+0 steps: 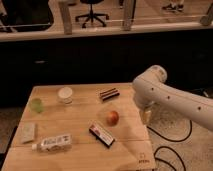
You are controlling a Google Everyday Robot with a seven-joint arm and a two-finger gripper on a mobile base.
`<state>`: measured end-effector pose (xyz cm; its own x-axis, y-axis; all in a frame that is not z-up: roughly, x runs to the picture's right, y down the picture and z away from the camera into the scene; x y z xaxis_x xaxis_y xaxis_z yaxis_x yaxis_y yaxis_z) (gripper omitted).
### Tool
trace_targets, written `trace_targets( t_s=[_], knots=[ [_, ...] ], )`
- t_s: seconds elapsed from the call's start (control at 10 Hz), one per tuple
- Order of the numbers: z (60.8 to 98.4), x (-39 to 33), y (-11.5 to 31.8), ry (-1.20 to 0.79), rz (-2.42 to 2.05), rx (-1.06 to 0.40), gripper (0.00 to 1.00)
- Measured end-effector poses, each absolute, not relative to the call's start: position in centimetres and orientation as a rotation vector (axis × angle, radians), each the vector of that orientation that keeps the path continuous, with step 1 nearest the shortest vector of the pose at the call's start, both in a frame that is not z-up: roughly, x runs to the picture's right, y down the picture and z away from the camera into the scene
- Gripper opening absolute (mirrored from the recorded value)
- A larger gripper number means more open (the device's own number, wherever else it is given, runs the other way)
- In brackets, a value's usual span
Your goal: Place apple in paper cup
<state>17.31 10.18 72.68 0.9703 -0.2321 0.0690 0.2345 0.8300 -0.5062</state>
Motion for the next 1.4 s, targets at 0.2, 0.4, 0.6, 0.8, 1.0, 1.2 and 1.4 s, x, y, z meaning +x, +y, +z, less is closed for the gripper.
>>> trace_targets(
  t_s=[0.2,0.4,0.6,0.8,1.0,1.2,1.4],
  knots=[
    [73.5,16.9,10.3,-0.027,-0.28,-0.529,0.8],
    [74.4,16.1,10.3,-0.046,-0.309,-0.524,0.8],
    [75.5,15.3,10.6,-0.069,-0.351,-0.52,0.8],
    [76.5,15.0,10.8,-0.088,-0.384,-0.517,0.8],
    [77.3,14.5,11.1,-0.107,-0.414,-0.515,0.8],
    [78.1,13.9,11.4,-0.127,-0.453,-0.513,0.8],
    [78.6,13.5,11.6,-0.143,-0.481,-0.513,0.8]
  ],
)
